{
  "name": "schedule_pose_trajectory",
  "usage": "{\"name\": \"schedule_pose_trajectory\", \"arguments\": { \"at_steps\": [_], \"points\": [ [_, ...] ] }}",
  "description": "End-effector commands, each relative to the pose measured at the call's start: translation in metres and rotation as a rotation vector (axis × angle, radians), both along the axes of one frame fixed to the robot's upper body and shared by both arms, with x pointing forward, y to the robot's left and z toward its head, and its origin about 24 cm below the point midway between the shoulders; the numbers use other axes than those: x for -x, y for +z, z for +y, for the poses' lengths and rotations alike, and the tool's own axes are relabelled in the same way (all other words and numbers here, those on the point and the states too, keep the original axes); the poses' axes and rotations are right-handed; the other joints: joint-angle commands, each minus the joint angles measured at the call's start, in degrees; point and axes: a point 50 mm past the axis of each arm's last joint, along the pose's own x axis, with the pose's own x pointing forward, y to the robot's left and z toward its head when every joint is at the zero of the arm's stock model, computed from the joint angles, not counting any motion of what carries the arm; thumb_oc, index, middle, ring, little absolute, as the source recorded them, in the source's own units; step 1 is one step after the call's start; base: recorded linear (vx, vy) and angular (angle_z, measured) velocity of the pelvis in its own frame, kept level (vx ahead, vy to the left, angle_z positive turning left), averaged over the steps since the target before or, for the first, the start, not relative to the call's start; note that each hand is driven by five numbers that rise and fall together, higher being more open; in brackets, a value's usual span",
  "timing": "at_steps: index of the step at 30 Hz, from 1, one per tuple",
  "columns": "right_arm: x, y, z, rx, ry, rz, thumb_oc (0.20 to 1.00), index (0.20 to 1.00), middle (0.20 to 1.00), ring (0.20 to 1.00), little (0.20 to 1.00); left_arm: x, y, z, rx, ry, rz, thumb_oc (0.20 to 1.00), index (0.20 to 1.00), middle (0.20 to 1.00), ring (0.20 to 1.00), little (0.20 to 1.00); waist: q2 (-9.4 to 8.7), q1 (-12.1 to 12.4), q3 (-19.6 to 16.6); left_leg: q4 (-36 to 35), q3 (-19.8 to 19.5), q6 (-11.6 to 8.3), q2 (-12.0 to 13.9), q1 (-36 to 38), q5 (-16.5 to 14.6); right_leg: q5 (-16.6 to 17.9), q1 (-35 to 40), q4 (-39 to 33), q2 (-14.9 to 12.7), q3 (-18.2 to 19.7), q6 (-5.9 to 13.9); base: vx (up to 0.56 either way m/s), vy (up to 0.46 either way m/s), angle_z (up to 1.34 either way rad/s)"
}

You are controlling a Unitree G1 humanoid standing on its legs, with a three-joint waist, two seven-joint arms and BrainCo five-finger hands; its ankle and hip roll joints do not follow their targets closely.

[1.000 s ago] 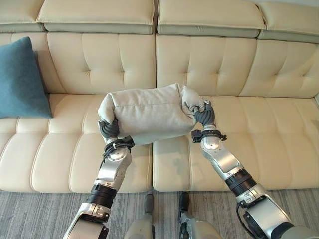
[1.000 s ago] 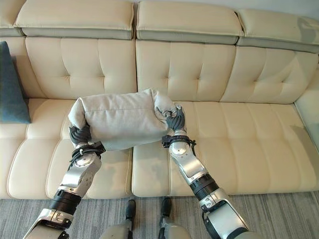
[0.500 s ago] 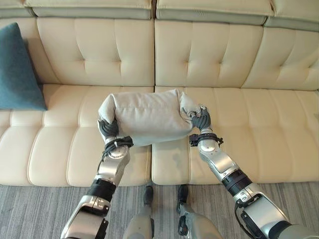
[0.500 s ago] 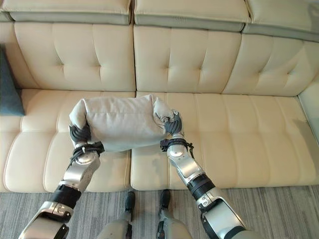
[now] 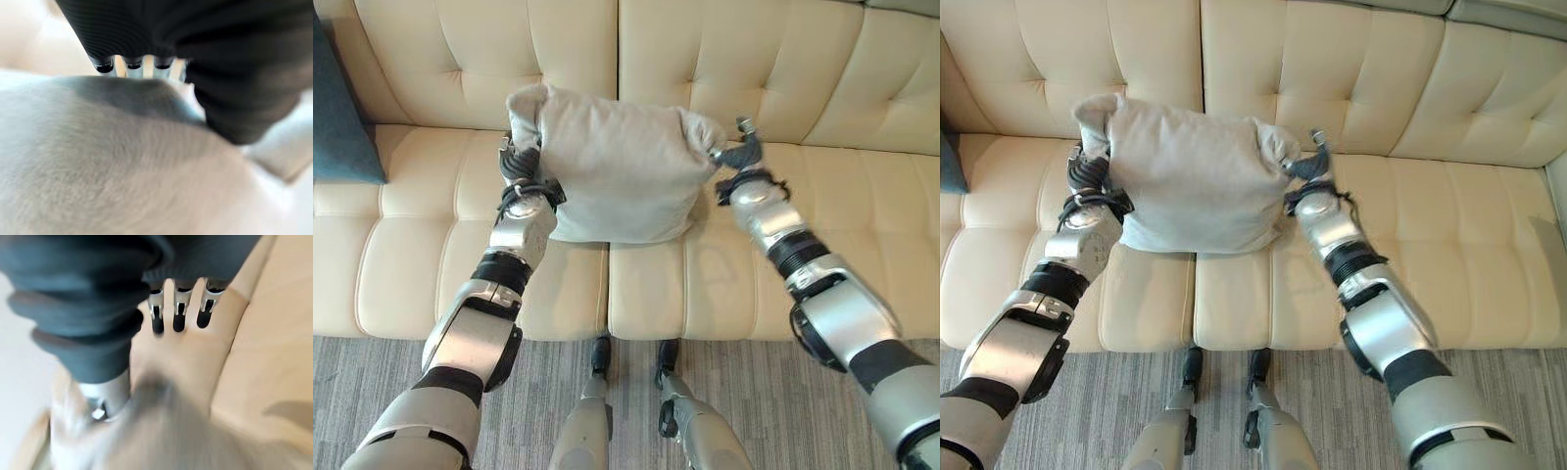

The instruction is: Pick up all the scattered cushions and arrange them neatly on the sofa.

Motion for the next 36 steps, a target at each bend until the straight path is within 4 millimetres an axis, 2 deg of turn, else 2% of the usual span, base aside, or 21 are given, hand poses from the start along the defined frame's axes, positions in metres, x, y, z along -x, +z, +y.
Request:
{"name": "schedule_pose_trajectory", "arguments": {
  "at_steps": [1,2,3,4,5,6,7,9,10,11,15,16,17,18,20,22,23,24,30,33,36],
  "points": [
    [0.003,0.018,-0.004,-0.087,-0.027,-0.11,1.0,1.0,1.0,1.0,1.0,0.001,0.047,0.011,0.04,0.002,-0.188,1.0,1.0,1.0,1.0,1.0,0.12,0.0,1.3,-0.4,1.8,-0.17,-2.1,3.2,-5.4,-9.3,4.5,-0.2,-0.7,1.8,5.88,0.0,0.0,0.0],
    [0.008,0.023,-0.021,-0.124,-0.054,-0.152,1.0,1.0,1.0,1.0,1.0,0.006,0.038,0.024,0.015,0.017,-0.172,1.0,1.0,1.0,1.0,1.0,0.26,-0.2,1.2,-0.4,1.8,-0.09,-2.1,3.3,-5.6,-9.3,4.5,-0.2,-0.8,1.8,5.91,0.03,0.02,0.0],
    [0.016,0.01,-0.045,-0.169,-0.102,-0.164,1.0,1.0,1.0,1.0,1.0,0.015,0.01,0.04,-0.006,0.05,-0.109,1.0,1.0,1.0,1.0,1.0,0.6,-0.2,0.8,-0.4,1.9,0.08,-2.3,3.8,-5.9,-9.6,4.9,-0.2,-0.9,1.9,5.88,0.03,0.018,0.01],
    [0.016,0.007,-0.045,-0.168,-0.103,-0.16,1.0,1.0,1.0,1.0,1.0,0.015,0.008,0.04,-0.007,0.048,-0.104,1.0,1.0,1.0,1.0,1.0,0.61,-0.2,0.6,-0.4,1.9,0.09,-2.3,3.9,-6.0,-9.6,5.0,-0.2,-0.9,1.9,5.88,0.04,0.019,0.0],
    [0.027,-0.009,-0.072,-0.189,-0.154,-0.162,1.0,1.0,1.0,1.0,1.0,0.027,-0.021,0.057,-0.036,0.075,-0.028,1.0,1.0,1.0,1.0,1.0,0.87,-0.4,0.4,-0.4,2.0,0.22,-2.3,4.5,-6.4,-9.9,5.6,-0.2,-1.0,1.9,5.81,0.0,0.0,0.0],
    [0.028,-0.012,-0.072,-0.188,-0.154,-0.156,1.0,1.0,1.0,1.0,1.0,0.028,-0.024,0.057,-0.037,0.074,-0.022,1.0,1.0,1.0,1.0,1.0,0.88,-0.3,0.2,-0.4,2.0,0.22,-2.3,4.7,-6.5,-10.0,5.7,-0.2,-1.0,1.9,5.82,0.04,0.01,-0.03],
    [0.037,-0.03,-0.084,-0.216,-0.179,-0.14,1.0,1.0,1.0,1.0,1.0,0.039,-0.05,0.066,-0.058,0.085,0.053,1.0,1.0,1.0,1.0,1.0,1.08,-0.5,-0.1,-0.4,2.3,0.27,-2.3,5.5,-6.9,-10.2,6.4,-0.2,-1.0,1.9,5.8,0.03,0.008,-0.04],
    [0.049,-0.056,-0.097,-0.226,-0.21,-0.102,1.0,1.0,1.0,1.0,1.0,0.055,-0.078,0.078,-0.092,0.101,0.137,1.0,1.0,1.0,1.0,1.0,1.25,-0.7,-0.9,-0.4,2.5,0.4,-2.4,6.3,-7.3,-10.5,7.2,-0.2,-1.0,1.9,5.78,0.04,0.009,-0.09],
    [0.057,-0.07,-0.103,-0.226,-0.218,-0.081,1.0,1.0,1.0,1.0,1.0,0.064,-0.093,0.08,-0.076,0.102,0.163,1.0,1.0,1.0,1.0,1.0,1.33,-0.8,-1.0,-0.4,2.7,0.48,-2.4,6.7,-7.6,-10.6,7.4,-0.2,-1.1,1.9,5.76,0.04,0.004,-0.11],
    [0.068,-0.091,-0.106,-0.25,-0.218,-0.04,1.0,1.0,1.0,1.0,1.0,0.077,-0.115,0.082,-0.077,0.105,0.224,1.0,1.0,1.0,1.0,1.0,1.37,-0.9,-1.6,-0.4,2.9,0.52,-2.4,7.4,-7.8,-10.8,8.1,-0.2,-1.1,1.9,5.75,0.02,0.001,-0.05],
    [0.112,-0.16,-0.115,-0.262,-0.224,0.133,1.0,1.0,1.0,1.0,1.0,0.127,-0.17,0.081,-0.035,0.097,0.342,1.0,1.0,1.0,1.0,1.0,1.72,-1.4,-3.5,-0.4,3.4,0.75,-2.4,9.4,-8.5,-11.0,10.0,-0.2,-1.2,1.8,5.88,0.01,-0.001,-0.01],
    [0.123,-0.173,-0.118,-0.249,-0.231,0.172,1.0,1.0,1.0,1.0,1.0,0.139,-0.181,0.082,-0.051,0.105,0.388,1.0,1.0,1.0,1.0,1.0,1.82,-1.5,-4.3,-0.4,3.4,0.79,-2.4,9.9,-8.7,-11.0,10.6,-0.2,-1.2,1.8,5.93,0.02,0.007,-0.07],
    [0.123,-0.173,-0.118,-0.249,-0.231,0.173,1.0,1.0,1.0,1.0,1.0,0.14,-0.182,0.082,-0.051,0.105,0.388,1.0,1.0,1.0,1.0,1.0,1.82,-1.5,-4.4,-0.4,3.4,0.79,-2.4,9.9,-8.7,-11.1,10.6,-0.2,-1.2,1.8,5.93,-0.02,0.009,-0.08],
    [0.144,-0.2,-0.124,-0.223,-0.235,0.285,1.0,1.0,1.0,1.0,1.0,0.162,-0.203,0.083,-0.09,0.09,0.486,1.0,1.0,1.0,1.0,1.0,1.98,-1.8,-5.5,-0.4,3.6,0.84,-2.5,10.7,-8.9,-11.1,11.5,-0.2,-1.3,1.7,6.03,-0.03,0.011,-0.09],
    [0.166,-0.227,-0.128,-0.201,-0.237,0.403,1.0,1.0,1.0,1.0,1.0,0.181,-0.225,0.083,-0.142,0.056,0.603,1.0,1.0,1.0,1.0,1.0,2.13,-2.1,-6.7,-0.4,3.7,0.83,-2.5,11.6,-9.0,-11.2,12.4,-0.2,-1.3,1.6,6.21,-0.05,0.021,-0.13],
    [0.176,-0.237,-0.129,-0.198,-0.242,0.452,1.0,1.0,1.0,1.0,1.0,0.195,-0.241,0.081,-0.142,0.035,0.686,1.0,1.0,1.0,1.0,1.0,2.35,-2.3,-7.8,-0.4,3.8,0.86,-2.6,12.2,-9.2,-11.2,13.0,-0.2,-1.3,1.6,6.22,-0.07,0.039,-0.09],
    [0.19,-0.255,-0.125,-0.197,-0.229,0.531,1.0,1.0,1.0,1.0,1.0,0.207,-0.256,0.073,-0.183,-0.026,0.769,1.0,1.0,1.0,1.0,1.0,2.55,-2.5,-8.5,-0.4,4.1,0.97,-2.6,13.0,-9.3,-11.1,13.6,-0.2,-1.4,1.9,6.35,-0.08,0.043,-0.03],
    [0.19,-0.255,-0.125,-0.197,-0.229,0.531,1.0,1.0,1.0,1.0,1.0,0.207,-0.256,0.073,-0.183,-0.026,0.77,1.0,1.0,1.0,1.0,1.0,2.57,-2.5,-8.5,-0.4,4.1,0.97,-2.6,12.9,-9.3,-11.1,13.5,-0.2,-1.4,1.9,6.35,-0.07,0.05,-0.06],
    [0.222,-0.291,-0.116,-0.205,-0.24,0.709,1.0,1.0,1.0,1.0,1.0,0.238,-0.295,0.049,-0.122,-0.104,0.953,1.0,1.0,1.0,1.0,1.0,2.76,-3.1,-11.1,-0.4,4.6,1.31,-2.8,14.7,-9.7,-10.8,15.0,-0.2,-1.6,2.3,6.76,-0.06,0.059,-0.06],
    [0.233,-0.301,-0.113,-0.208,-0.237,0.765,1.0,1.0,1.0,1.0,1.0,0.245,-0.302,0.041,-0.141,-0.152,0.997,1.0,1.0,1.0,1.0,1.0,2.64,-3.4,-11.2,-0.4,5.1,1.67,-3.0,15.0,-9.7,-10.1,15.1,-0.2,-1.8,2.6,7.04,-0.09,0.081,-0.11],
    [0.237,-0.306,-0.111,-0.192,-0.229,0.795,1.0,1.0,1.0,1.0,1.0,0.249,-0.304,0.042,-0.187,-0.161,1.025,1.0,1.0,1.0,1.0,1.0,2.55,-3.5,-10.3,-0.4,6.5,2.07,-3.1,14.9,-9.7,-8.4,14.5,-0.2,-2.0,2.6,7.72,-0.17,0.063,-0.04]
  ]
}}
